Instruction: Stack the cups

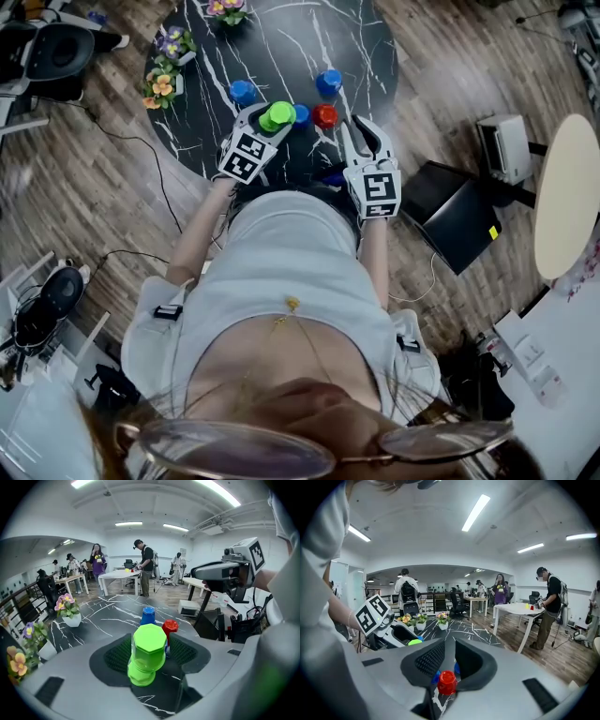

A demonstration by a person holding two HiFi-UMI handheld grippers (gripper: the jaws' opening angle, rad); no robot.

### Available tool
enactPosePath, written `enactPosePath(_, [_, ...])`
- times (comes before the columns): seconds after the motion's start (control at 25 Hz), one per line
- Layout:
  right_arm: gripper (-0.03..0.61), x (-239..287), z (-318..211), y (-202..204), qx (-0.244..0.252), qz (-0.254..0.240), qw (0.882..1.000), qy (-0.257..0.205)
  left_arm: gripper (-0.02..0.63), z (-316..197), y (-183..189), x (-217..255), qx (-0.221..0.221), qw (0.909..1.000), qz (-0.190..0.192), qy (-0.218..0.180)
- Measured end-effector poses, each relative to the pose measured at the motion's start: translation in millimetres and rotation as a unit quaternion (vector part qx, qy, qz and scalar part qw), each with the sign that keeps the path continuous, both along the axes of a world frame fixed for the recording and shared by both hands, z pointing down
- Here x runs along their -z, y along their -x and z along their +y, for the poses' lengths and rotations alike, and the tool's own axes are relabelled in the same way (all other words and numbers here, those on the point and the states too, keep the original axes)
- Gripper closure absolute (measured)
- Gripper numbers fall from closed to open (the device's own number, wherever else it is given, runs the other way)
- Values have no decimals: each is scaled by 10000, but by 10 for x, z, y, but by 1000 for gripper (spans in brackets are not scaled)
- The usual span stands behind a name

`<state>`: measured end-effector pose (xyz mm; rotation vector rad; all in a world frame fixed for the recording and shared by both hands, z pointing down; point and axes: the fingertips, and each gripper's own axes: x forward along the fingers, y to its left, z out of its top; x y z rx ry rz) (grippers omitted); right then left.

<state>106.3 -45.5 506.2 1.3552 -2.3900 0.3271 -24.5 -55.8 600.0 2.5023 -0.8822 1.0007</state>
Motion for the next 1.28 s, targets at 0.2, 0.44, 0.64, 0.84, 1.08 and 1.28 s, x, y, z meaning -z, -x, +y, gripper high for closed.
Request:
enactPosePath(0.2, [514, -73, -45, -28, 63, 11, 10000, 50, 342, 16, -2, 103, 112, 9997, 178, -85])
enactPosePath(0.44, [499, -191, -124, -45, 179, 79, 9997, 140, 336, 10, 39, 312, 522, 9968, 555, -233])
enactPosePath(0.64, [490, -270, -231, -72, 269, 153, 9993, 214, 337, 57, 107, 388, 868, 9933, 720, -267])
enactPosePath(0.84, [479, -394, -377, -85, 424, 269, 9982, 321, 382, 52, 218, 486, 1204, 9892, 671, -492])
enactPosePath(1.08, [454, -607, -563, -91, 642, 476, 9955, 510, 555, 43, 386, 629, 1705, 9794, 715, -813])
enactPosePath(1.28, [433, -814, -739, -55, 845, 607, 9923, 668, 577, 65, 403, 730, 1910, 9737, 853, -904])
